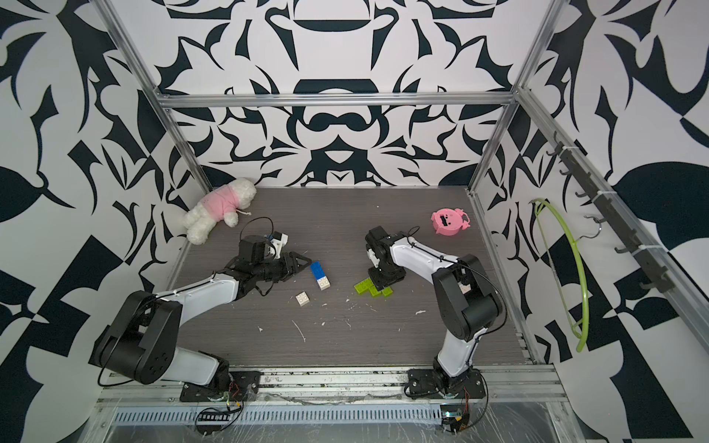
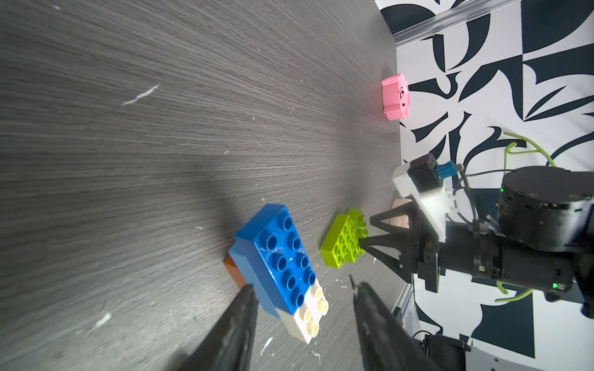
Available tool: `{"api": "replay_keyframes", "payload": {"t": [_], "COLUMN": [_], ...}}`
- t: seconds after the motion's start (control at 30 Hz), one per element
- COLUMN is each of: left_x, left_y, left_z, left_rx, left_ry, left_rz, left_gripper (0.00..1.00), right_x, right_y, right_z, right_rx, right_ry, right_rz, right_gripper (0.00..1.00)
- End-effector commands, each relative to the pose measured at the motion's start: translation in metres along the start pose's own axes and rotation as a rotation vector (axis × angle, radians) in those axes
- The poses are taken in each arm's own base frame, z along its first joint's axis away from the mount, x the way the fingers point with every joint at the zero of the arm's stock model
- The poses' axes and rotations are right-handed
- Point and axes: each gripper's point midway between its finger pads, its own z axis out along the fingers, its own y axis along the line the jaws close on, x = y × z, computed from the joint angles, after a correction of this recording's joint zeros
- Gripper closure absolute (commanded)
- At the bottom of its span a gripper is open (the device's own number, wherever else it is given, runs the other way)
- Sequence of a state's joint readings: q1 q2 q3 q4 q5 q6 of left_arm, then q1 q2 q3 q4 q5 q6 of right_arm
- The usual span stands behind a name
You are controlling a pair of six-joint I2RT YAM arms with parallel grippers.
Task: Assemble a heart with lego
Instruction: Pick up the lego brick from the center of the board.
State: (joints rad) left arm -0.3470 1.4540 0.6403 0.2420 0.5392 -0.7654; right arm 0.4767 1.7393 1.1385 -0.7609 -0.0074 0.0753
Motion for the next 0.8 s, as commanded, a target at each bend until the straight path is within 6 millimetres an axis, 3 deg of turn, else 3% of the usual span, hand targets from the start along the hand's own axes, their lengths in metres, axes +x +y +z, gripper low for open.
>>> {"api": "replay_keyframes", "payload": {"t": [0.0, 0.1, 0.3, 0.53, 0.77], "left_x": [0.004, 0.003, -0.001, -0.007, -0.008], "left_y": [0.008, 0.011, 0.017, 0.025, 0.024], "left_z": [-0.002, -0.002, 0.002, -0.001, -0.001], "left_rx": [-0.014, -0.016, -0.006, 0.007, 0.005], "left_ry": [0.005, 0.001, 0.003, 0.005, 0.005], "left_rz": [-0.001, -0.007, -0.022, -0.042, -0.035], "left_gripper": [0.47, 0.48, 0.44, 0.43, 0.42], "right_x": [-0.010, -0.010, -0.002, 0.017, 0.017], "right_y": [-0.003, -0.007, -0.009, -0.013, -0.016], "right_z": [-0.018, -0.028, -0.025, -0.009, 0.004], "right_rx": [-0.032, -0.039, -0.037, -0.020, 0.000], "right_ry": [-0.083, -0.117, -0.108, -0.009, 0.019], "right_rz": [0.058, 0.090, 0.106, 0.096, 0.099], "right_gripper": [0.48, 0.49, 0.49, 0.51, 0.50]}}
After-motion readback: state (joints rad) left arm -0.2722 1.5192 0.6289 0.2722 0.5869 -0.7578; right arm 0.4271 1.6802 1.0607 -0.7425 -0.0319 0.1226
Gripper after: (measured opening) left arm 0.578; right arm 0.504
